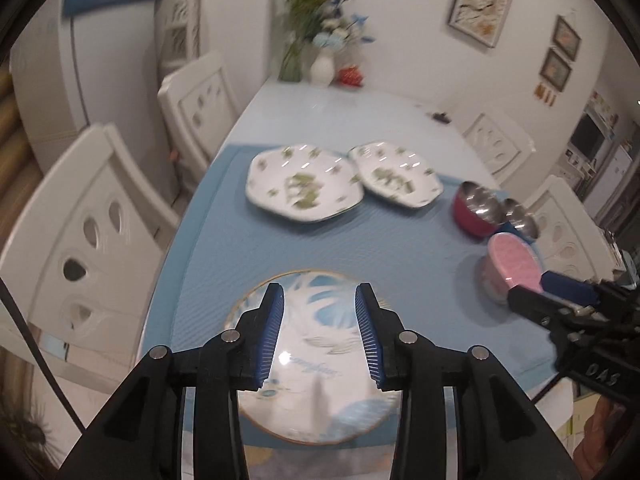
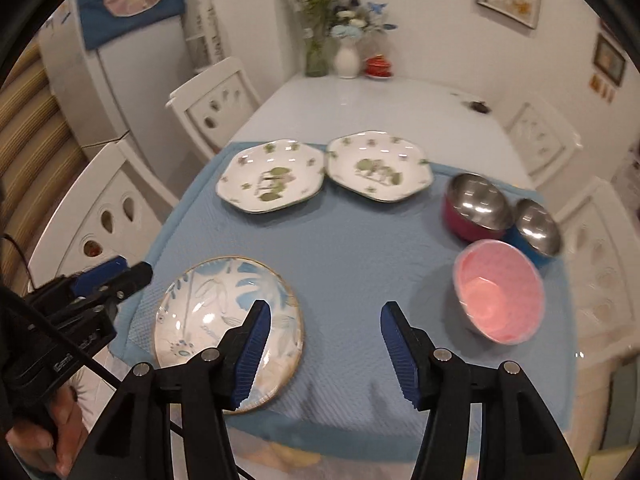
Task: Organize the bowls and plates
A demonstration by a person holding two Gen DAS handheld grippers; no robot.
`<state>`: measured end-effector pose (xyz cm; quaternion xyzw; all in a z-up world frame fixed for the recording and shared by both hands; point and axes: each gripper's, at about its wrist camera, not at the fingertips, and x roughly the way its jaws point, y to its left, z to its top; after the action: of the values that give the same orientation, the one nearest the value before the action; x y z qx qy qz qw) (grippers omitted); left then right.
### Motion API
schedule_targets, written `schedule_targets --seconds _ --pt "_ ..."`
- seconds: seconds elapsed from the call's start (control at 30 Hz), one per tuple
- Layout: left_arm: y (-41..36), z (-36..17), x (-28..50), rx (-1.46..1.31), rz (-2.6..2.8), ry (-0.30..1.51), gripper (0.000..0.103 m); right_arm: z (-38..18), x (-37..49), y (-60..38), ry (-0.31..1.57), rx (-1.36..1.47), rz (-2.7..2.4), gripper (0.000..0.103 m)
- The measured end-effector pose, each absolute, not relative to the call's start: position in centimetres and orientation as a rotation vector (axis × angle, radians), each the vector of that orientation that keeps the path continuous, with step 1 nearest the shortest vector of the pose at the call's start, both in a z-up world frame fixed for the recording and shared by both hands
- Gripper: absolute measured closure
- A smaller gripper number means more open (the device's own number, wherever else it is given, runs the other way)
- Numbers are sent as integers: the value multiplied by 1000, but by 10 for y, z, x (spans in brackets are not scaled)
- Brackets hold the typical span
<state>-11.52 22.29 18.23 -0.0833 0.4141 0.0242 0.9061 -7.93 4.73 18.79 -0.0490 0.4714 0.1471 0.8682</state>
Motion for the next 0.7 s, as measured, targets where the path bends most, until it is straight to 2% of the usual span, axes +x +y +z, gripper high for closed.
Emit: schedule_targets --seconds 0.37,0.63,0.67,0.7 --pt "140 226 -180 -39 54 797 65 223 -147 -16 955 -2 227 48" --pt "126 236 -198 -1 70 791 65 228 -171 -27 955 20 238 47" --pt "127 237 -197 -4 70 788 64 228 -170 -26 958 13 237 47" --pt "128 237 -195 -6 70 788 59 227 -169 -24 961 4 234 47"
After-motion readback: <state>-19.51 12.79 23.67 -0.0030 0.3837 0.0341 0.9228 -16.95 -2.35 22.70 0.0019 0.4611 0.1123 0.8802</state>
